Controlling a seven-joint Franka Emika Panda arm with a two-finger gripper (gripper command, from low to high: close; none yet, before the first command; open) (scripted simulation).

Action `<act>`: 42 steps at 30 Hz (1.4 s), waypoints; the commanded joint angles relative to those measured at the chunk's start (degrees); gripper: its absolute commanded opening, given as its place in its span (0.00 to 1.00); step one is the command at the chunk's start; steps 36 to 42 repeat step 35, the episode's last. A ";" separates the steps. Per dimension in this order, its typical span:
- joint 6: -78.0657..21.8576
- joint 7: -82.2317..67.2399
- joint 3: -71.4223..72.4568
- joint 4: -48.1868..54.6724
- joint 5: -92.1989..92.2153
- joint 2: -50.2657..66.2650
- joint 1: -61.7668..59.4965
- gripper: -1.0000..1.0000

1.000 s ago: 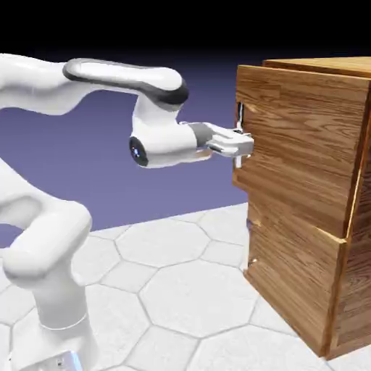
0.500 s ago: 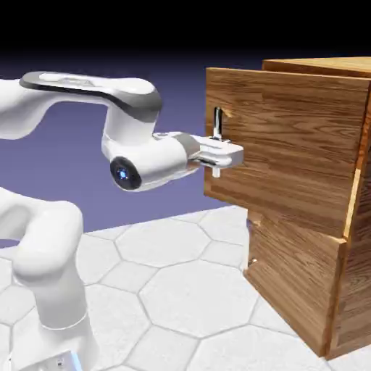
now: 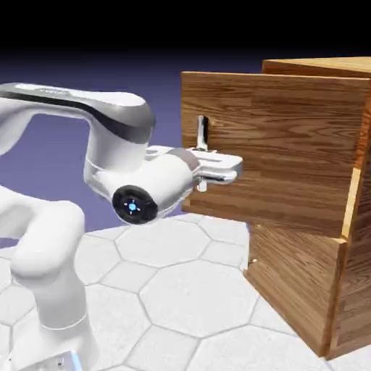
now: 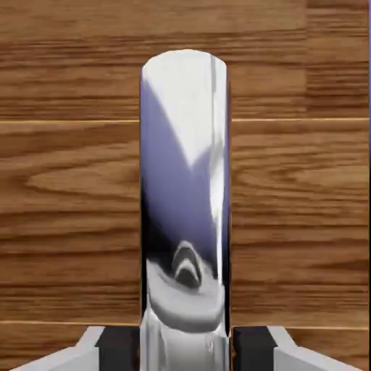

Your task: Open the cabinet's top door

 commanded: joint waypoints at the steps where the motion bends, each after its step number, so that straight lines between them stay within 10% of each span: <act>1: -2.43 -0.26 -2.08 1.29 -2.08 1.34 0.37 0.00; 22: -47.67 -12.44 -45.69 38.17 -21.07 34.77 30.30 0.00; 42: -53.24 -13.92 -71.65 45.14 -23.12 37.49 56.42 0.00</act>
